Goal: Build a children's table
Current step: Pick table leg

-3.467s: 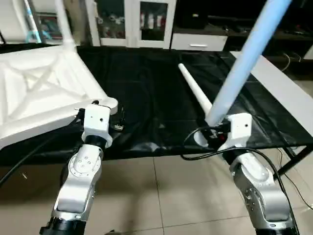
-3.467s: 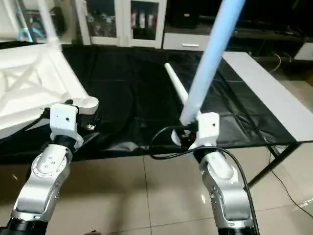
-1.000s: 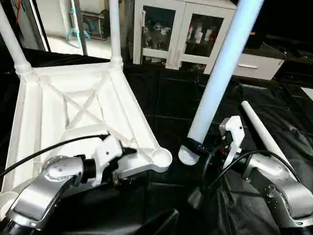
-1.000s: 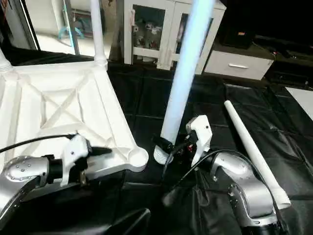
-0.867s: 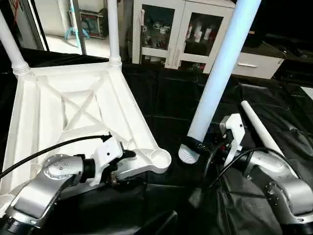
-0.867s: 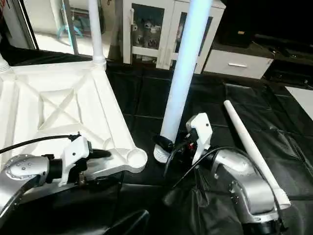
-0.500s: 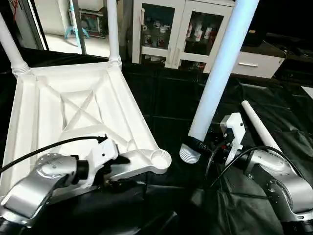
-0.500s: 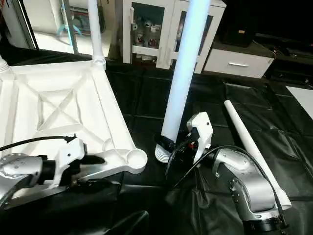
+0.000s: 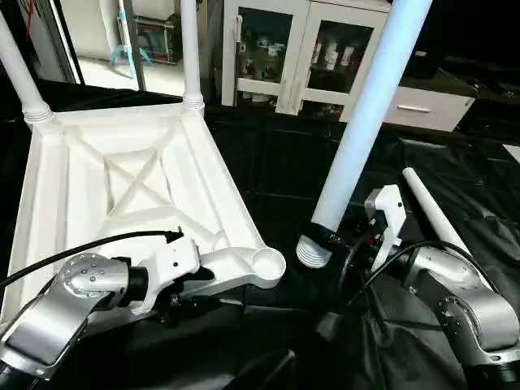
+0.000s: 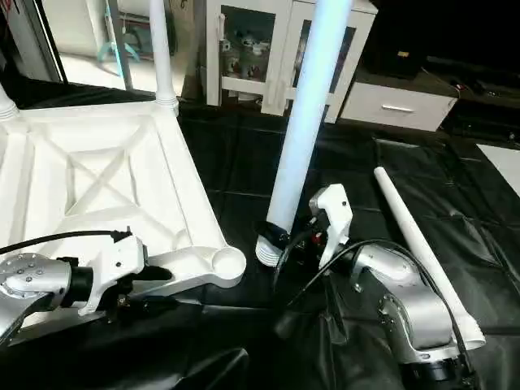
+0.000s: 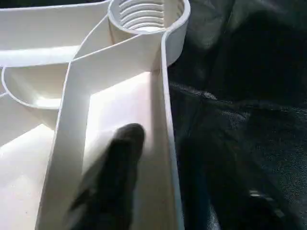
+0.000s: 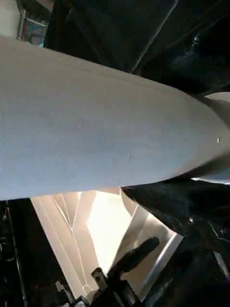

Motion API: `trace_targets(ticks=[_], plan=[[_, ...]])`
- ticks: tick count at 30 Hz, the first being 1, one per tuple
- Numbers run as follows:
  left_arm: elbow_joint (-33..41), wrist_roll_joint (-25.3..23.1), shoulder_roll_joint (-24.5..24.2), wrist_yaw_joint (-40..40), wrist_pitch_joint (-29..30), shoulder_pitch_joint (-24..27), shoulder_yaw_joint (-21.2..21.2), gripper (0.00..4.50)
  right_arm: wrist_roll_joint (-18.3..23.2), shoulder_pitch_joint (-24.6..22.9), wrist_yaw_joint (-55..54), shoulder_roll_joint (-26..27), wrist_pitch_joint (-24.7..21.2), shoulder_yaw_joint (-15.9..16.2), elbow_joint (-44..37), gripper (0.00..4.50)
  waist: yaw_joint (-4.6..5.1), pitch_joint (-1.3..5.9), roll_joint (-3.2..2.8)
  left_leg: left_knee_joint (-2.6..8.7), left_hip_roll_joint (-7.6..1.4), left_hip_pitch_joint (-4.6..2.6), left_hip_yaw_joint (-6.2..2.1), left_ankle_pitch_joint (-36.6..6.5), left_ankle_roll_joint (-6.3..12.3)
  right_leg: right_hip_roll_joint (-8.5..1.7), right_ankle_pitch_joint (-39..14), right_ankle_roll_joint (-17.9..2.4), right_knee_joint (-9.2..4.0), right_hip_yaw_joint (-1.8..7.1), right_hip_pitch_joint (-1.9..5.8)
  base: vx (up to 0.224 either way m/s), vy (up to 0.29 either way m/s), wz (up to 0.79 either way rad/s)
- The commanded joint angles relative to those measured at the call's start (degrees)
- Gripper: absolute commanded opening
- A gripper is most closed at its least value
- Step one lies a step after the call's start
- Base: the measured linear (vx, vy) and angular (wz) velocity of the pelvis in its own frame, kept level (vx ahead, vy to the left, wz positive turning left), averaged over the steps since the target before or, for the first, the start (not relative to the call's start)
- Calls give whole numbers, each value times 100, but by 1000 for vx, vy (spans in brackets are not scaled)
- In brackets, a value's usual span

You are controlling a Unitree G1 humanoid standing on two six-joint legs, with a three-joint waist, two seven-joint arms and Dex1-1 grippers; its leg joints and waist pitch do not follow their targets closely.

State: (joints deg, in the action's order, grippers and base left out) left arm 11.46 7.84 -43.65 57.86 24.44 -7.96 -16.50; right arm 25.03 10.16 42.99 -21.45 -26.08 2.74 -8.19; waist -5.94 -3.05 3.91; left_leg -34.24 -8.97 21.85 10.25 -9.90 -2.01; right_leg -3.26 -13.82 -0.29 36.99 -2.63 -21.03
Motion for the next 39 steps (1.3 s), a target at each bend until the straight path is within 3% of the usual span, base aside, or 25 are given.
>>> trace_targets(ticks=[1, 4, 5, 6, 8, 9, 10, 11, 12, 14, 15, 16, 17, 21, 22, 25, 27, 32, 33, 35, 36, 39], plan=[[-61, -155, 32, -58, -72, -111, -162, 179, -14, 71, -30, -17, 90, -91, 6, 189, -2, 262, -138, 538, -465, -216, -218, -2056, -416, -559, -1264, -918, -536, 320, 18, 0, 0, 0], [-105, -246, 57, -43, -120, -163, -240, 158, -19, 50, -48, 2, 108, -82, -9, 189, -21, 263, -137, 535, -467, -215, -218, -2046, -409, -573, -1314, -914, -543, 322, 21, 0, 0, 0], [-123, -317, 44, -25, -179, -188, -300, 152, -19, 31, -63, 14, 107, -77, -32, 189, -35, 266, -210, 532, -464, -218, -227, -2037, -423, -572, -1273, -918, -529, 325, 16, 0, 0, 0], [-123, -317, 44, -25, -179, -188, -300, 140, -19, 31, -63, 14, 107, -77, -32, 189, -27, 263, -179, 534, -466, -220, -216, -2050, -418, -565, -1265, -912, -550, 325, 12, 0, 0, 0], [-167, -370, 77, -32, -235, -219, -335, 117, -6, 4, -82, 30, 93, -88, -62, 189, -35, 261, -173, 536, -466, -212, -222, -2065, -419, -568, -1270, -913, -542, 324, 25, 0, 0, 0], [-193, -395, 94, -22, -269, -245, -363, 117, -2, -11, -93, 37, 86, -91, -78, 189, -38, 263, -208, 533, -461, -210, -224, -2064, -421, -570, -1269, -912, -537, 328, 25, 0, 0, 0], [-241, -435, 130, -8, -321, -288, -413, 106, 7, -48, -121, 51, 79, -100, -108, 189, -40, 260, -193, 531, -461, -216, -219, -2073, -411, -567, -1308, -906, -546, 328, 19, 0, 0, 0], [-279, -465, 156, 6, -359, -322, -448, 106, 14, -70, -142, 59, 75, -104, -126, 189, -48, 263, -223, 524, -459, -219, -211, -2074, -399, -571, -1328, -902, -567, 336, 14, 0, 0, 0], [-346, -510, 199, 24, -452, -368, -504, 82, 18, -117, -166, 70, 77, -107, -159, 189, -59, 262, -253, 523, -463, -224, -218, -2091, -409, -574, -1332, -903, -558, 339, 10, 0, 0, 0], [-434, -550, 257, 62, -573, -426, -581, 71, 22, -182, -196, 87, 82, -114, -203, 189, -74, 262, -235, 525, -464, -224, -220, -2134, -395, -581, -1420, -882, -570, 341, 13, 0, 0, 0], [-521, -588, 316, 134, -729, -489, -662, 66, 27, -238, -242, 115, 86, -130, -237, 189, -84, 273, -349, 533, -462, -204, -247, -2121, -425, -588, -1380, -891, -542, 335, 30, 0, 0, 0], [-531, -591, 323, 142, -744, -496, -672, 55, 27, -245, -247, 118, 87, -131, -241, 189, -60, 261, -313, 538, -463, -214, -234, -2214, -437, -569, -1407, -865, -586, 334, 16, 0, 0, 0], [-637, -614, 413, 231, -899, -575, -777, 43, 22, -321, -310, 149, 105, -149, -300, 189, -74, 268, -400, 532, -456, -217, -257, -2264, -463, -579, -1417, -873, -562, 336, 19, 0, 0, 0], [-732, -620, 519, 256, -1011, -639, -827, 22, 30, -386, -380, 185, 118, -171, -365, 189, -78, 285, -375, 512, -452, -199, -236, -2151, -360, -592, -1359, -935, -570, 342, 41, 0, 0, 0], [-863, -588, 637, 340, -1245, -729, -851, 13, 62, -448, -444, 221, 118, -203, -455, 189, -92, 267, -452, 507, -451, -199, -226, -2139, -329, -589, -1459, -910, -611, 353, 18, 0, 0, 0], [-1078, -531, 768, 563, -1623, -882, -926, 8, 104, -462, -478, 243, 101, -233, -512, 189, -182, 291, -445, 503, -466, -208, -222, -2025, -289, -593, -1481, -865, -595, 354, 18, 0, 0, 0], [-1136, -531, 788, 633, -1721, -918, -955, 5, 111, -439, -476, 243, 93, -229, -507, 189, -216, 300, -478, 508, -476, -214, -224, -2004, -304, -591, -1419, -868, -580, 352, 7, 0, 0, 0], [-1450, -611, 921, 725, -2038, -1057, -1032, 1, 178, -242, -399, 229, 10, -210, -430, 189, -196, 297, -372, 526, -477, -199, -203, -1941, -280, -598, -1445, -834, -560, 335, 14, 0, 0, 0], [-1450, -611, 921, 725, -2038, -1057, -1032, 1, 178, -242, -399, 229, 10, -210, -430, 189, -204, 297, -391, 520, -474, -200, -201, -1915, -268, -611, -1480, -829, -562, 338, 9, 0, 0, 0], [-1625, -587, 1083, 568, -2051, -1081, -934, 0, 184, -208, -351, 203, -30, -188, -390, 189, -207, 288, -369, 512, -477, -193, -194, -1888, -244, -629, -1617, -799, -583, 346, 12, 0, 0, 0], [-1691, -596, 1136, 500, -2091, -1096, -903, 0, 189, -197, -332, 193, -44, -180, -375, 189, -200, 290, -328, 515, -480, -183, -189, -1859, -224, -626, -1628, -784, -587, 343, 23, 0, 0, 0], [-1791, -636, 1163, 454, -2098, -1115, -893, 0, 185, -163, -298, 176, -60, -155, -349, 189, -183, 291, -322, 514, -475, -140, -199, -1673, -166, -638, -1636, -727, -576, 336, 47, 0, 0, 0]])
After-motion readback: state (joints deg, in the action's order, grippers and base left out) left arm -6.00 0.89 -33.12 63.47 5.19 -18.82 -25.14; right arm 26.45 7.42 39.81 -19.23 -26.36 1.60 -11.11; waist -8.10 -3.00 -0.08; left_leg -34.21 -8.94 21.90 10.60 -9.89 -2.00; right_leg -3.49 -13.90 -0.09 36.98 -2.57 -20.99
